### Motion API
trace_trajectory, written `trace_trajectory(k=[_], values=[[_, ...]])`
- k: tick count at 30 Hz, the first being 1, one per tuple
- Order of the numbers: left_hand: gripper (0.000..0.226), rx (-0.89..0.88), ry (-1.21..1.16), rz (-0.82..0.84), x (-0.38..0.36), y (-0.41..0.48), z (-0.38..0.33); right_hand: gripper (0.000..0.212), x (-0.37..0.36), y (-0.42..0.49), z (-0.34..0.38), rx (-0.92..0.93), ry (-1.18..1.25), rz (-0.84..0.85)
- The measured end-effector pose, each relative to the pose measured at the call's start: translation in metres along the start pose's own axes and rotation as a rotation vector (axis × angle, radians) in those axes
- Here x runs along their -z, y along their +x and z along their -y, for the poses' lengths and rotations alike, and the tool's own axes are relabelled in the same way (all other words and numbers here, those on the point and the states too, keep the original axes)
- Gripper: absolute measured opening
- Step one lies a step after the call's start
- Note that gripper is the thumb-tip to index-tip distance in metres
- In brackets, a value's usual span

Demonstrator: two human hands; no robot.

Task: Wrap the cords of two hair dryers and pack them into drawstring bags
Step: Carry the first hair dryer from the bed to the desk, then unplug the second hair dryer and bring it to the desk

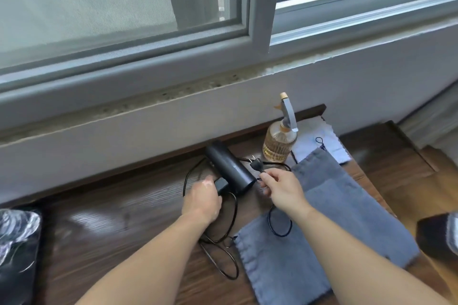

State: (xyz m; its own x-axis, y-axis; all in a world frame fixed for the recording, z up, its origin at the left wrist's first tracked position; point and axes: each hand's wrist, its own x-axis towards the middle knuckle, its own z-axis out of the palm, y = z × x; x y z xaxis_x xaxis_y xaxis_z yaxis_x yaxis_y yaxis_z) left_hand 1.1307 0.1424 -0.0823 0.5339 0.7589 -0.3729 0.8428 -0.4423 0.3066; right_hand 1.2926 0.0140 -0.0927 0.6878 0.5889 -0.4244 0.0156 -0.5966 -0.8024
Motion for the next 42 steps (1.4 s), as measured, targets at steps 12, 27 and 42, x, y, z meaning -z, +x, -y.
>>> trace_trajectory(k=[12, 27, 42], values=[[0.045, -0.110, -0.069, 0.059, -0.021, 0.023, 0.007, 0.026, -0.009, 0.012, -0.016, 0.119, -0.399, -0.167], [0.060, -0.154, -0.029, 0.090, 0.010, -0.018, 0.050, 0.047, -0.001, -0.014, -0.028, 0.142, -0.528, -0.144], [0.070, 0.236, -0.112, -0.025, 0.070, -0.207, 0.209, 0.052, -0.067, -0.135, 0.045, 0.477, -0.643, 0.110]])
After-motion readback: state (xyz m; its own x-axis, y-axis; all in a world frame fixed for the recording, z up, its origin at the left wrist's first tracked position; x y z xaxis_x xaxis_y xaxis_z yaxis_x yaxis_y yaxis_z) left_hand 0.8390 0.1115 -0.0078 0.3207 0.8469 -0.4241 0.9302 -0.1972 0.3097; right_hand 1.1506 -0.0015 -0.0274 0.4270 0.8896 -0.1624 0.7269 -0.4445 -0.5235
